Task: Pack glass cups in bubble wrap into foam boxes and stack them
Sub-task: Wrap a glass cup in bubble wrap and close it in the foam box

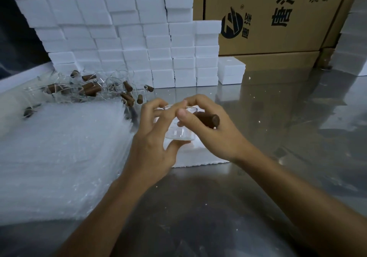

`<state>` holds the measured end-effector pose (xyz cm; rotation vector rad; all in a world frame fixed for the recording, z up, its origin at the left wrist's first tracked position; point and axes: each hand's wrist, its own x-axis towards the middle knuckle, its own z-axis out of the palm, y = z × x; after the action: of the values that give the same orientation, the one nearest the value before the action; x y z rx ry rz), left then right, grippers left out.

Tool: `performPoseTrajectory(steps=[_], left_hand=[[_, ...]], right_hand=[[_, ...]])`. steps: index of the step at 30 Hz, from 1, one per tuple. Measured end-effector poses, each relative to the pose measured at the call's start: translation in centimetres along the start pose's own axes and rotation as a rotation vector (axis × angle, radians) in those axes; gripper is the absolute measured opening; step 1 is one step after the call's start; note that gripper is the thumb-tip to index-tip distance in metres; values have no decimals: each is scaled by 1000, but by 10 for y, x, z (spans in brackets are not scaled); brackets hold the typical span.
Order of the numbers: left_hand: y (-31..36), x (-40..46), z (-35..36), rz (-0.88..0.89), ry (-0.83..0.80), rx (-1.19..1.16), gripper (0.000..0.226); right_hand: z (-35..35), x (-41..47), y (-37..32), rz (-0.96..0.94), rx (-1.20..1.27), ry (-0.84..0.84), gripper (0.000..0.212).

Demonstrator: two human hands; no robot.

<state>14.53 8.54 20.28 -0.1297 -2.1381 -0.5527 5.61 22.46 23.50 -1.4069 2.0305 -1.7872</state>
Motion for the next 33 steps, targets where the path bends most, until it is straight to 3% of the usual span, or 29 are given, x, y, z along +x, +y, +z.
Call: performPoseTrajectory(steps=[7,10,15,17,20,22,24,31,33], left_hand=[[-7,-2,2,50,40,143,91],[-5,-2,5,-16,54,8,98],[-2,-3,3,-264,64,-369,78],[-1,-2,3,-351,59,-479,76],[-2,-2,3,-411,61,-488,75],[-3,-2,1,-405,60,-469,74],[-2,-3,-1,-368,49,-428,75],[3,2,-12,-129,-126,-175,80],[3,5,-23,-90,-109,-54,73]], right_hand=[[-1,-6,21,-33,79,251,22],[-3,-10,24,-33,98,288,21],[-7,-14,22,-67,178,252,24],[-10,-16,21,-99,51,229,28],[-15,-21,22,-195,-290,112,52],[-17,-23,24,-235,-440,31,68],[-15,-22,25,-263,-534,55,73],[-14,-20,23,-309,-511,169,64],[-16,-20,23,-321,-499,207,63]])
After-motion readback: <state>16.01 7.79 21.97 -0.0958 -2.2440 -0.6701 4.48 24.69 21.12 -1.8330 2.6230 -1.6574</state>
